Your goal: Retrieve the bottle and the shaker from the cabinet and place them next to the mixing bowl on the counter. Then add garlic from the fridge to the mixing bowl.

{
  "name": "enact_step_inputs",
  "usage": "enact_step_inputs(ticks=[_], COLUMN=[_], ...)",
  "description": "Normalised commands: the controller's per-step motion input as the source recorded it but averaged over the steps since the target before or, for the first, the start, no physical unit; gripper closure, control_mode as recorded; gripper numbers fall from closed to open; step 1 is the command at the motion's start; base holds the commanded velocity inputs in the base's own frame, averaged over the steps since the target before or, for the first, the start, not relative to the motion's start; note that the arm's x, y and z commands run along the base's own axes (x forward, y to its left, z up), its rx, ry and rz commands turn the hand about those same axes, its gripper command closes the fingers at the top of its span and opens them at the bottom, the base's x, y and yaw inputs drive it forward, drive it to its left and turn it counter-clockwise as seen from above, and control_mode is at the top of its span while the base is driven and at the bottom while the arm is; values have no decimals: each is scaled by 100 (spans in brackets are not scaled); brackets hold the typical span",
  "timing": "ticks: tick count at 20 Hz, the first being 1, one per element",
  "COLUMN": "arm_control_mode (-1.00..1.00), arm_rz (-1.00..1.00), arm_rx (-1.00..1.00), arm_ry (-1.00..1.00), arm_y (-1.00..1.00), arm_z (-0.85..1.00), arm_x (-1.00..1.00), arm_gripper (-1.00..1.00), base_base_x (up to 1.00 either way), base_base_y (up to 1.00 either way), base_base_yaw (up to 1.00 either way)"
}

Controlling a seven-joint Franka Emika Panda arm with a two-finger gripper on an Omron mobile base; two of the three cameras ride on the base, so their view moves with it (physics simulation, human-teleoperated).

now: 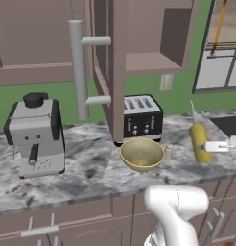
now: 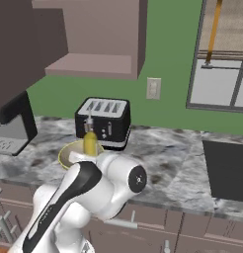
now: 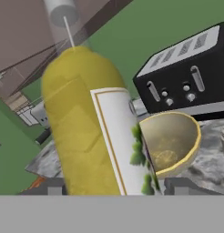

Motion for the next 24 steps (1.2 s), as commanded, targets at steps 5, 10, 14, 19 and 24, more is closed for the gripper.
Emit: enact_step_inputs(ticks=[5,10,14,19,24], arm_control_mode=[-100,-100,-100,-100,-100], arm_rz=[3,-1,-3,2,7], arm_rx=[0,1,1,0,1], arm_ry=[0,-1,0,-4,-14], arm_y=[-2,-10,-30,-9,-4], arm_z=[0,0,0,-10,-13], arm_x=[69,50,25,1,18], arm_gripper=[100,100,100,100,100], base_base_x=[0,0,0,0,0], base_base_y=[0,0,0,0,0], base_base_yaw=[0,0,0,0,0])
